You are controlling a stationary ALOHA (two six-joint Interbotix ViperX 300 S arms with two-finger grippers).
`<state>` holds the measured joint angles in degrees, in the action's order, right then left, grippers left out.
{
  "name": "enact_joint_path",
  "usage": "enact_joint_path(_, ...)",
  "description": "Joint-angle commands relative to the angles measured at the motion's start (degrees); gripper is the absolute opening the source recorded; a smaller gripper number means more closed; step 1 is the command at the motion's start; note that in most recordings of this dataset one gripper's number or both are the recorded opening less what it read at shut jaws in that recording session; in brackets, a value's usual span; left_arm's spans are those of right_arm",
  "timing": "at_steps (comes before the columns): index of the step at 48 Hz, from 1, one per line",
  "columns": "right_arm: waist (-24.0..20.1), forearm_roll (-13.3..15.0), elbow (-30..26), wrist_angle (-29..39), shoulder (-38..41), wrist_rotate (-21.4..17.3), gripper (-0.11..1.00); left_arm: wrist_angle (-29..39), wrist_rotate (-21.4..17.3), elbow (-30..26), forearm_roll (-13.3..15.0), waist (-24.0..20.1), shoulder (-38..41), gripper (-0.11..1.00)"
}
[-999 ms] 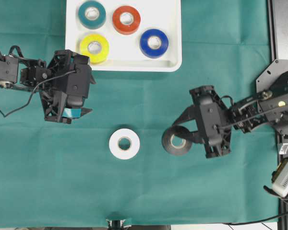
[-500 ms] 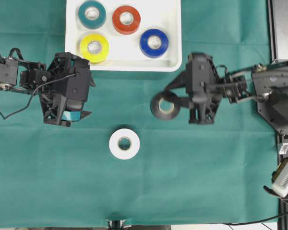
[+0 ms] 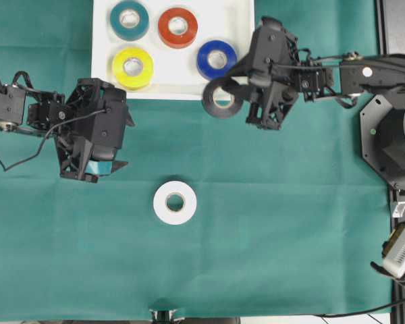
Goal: Put the tape alternately from left to right into the white case.
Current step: 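Lift the black roll and carry it up toward the tray's top right, then set the black roll down in the tray's top right corner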
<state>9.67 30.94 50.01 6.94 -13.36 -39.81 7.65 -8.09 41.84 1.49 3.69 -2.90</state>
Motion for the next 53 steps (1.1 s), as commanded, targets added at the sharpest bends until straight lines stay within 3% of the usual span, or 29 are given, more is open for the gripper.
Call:
enact_joint_path(1,1.67,0.88,-2.2,-0.44,0.26,0.09,0.0,-0.35,0.0,-1.05,0.09,0.44,-0.62,0.97)
enact_joint_path(22,10.72,5.71,-5.8,-0.44,5.63,0.09,0.0,-0.35,0.0,-1.14,0.0,1.23,-0.62,0.97)
enact_joint_path(53,19.69,7.03,-9.05,-1.93,11.25,0.18,0.0,-0.35,0.09,-1.05,0.09,1.41,-0.62,0.97)
